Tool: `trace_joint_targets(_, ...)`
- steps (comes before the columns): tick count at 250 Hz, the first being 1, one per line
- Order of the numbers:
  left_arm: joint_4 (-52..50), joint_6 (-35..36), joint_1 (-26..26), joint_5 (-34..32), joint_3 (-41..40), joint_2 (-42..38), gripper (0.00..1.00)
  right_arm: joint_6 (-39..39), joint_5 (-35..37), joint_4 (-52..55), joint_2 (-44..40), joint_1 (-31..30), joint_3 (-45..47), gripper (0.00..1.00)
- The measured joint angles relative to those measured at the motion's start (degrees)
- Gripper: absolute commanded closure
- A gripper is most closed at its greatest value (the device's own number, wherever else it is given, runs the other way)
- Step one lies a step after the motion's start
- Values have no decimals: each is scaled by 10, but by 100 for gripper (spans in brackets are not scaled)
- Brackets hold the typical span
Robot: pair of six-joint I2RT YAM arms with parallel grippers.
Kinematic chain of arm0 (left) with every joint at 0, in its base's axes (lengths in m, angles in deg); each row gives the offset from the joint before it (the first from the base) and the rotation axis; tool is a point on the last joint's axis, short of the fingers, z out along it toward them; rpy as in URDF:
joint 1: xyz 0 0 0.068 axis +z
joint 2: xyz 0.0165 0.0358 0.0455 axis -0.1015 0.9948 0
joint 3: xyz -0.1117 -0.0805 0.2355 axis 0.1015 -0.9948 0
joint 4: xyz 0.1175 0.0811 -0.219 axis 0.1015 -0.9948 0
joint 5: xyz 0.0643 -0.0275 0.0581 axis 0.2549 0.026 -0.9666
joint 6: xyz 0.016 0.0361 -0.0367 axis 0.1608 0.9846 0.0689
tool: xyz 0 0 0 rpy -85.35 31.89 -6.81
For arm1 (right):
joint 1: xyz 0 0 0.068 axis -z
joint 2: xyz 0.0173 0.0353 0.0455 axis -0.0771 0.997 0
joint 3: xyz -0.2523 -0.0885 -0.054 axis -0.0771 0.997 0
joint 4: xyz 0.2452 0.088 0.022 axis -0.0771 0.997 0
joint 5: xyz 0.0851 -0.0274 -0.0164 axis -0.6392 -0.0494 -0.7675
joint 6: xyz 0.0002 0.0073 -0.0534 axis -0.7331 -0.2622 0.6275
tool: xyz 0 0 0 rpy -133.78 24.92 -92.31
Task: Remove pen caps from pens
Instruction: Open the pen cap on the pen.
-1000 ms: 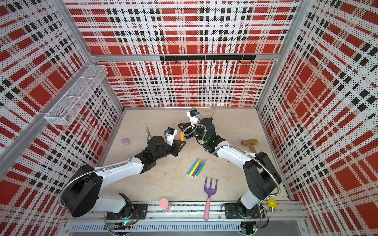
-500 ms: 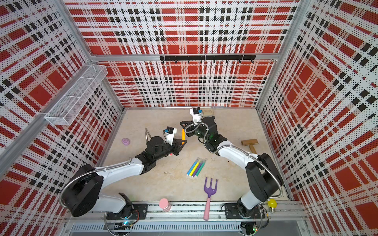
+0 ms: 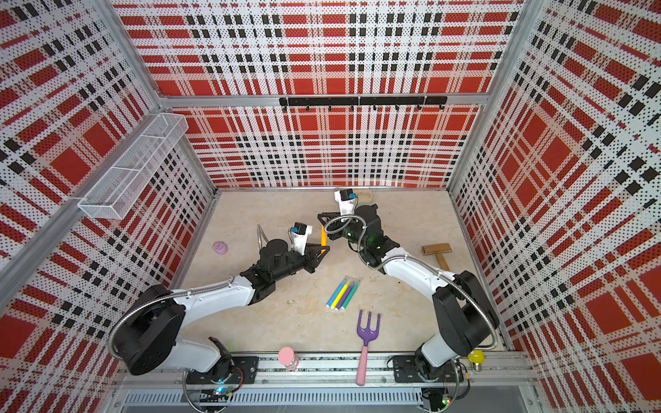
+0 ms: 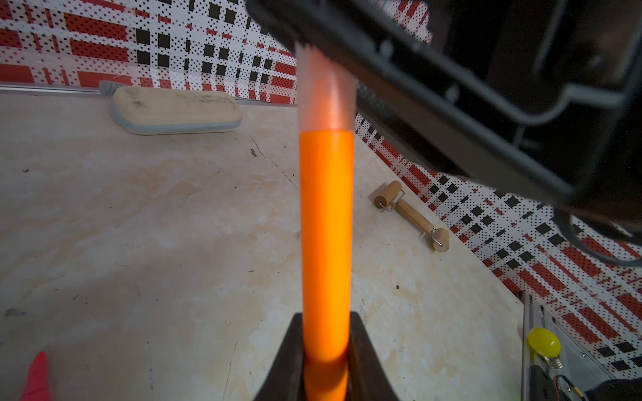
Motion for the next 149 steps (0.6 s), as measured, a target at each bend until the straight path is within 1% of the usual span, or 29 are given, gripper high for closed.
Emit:
trace_joint_targets(62,10,2,-6,4,18,35,100,31,35,31,-10,1,0,100)
trace_joint_targets(124,4,4,-10,12,36,66,100,98,92,60,-12,-16,-1,100)
trace_joint_targets(134,-18,9,-12,26,38,69,100,112,111,44,-12,-17,-5,100)
trace_joint_targets(149,-61,19,-28,51,31,85,100,132,133,12,-15,-11,-26,100)
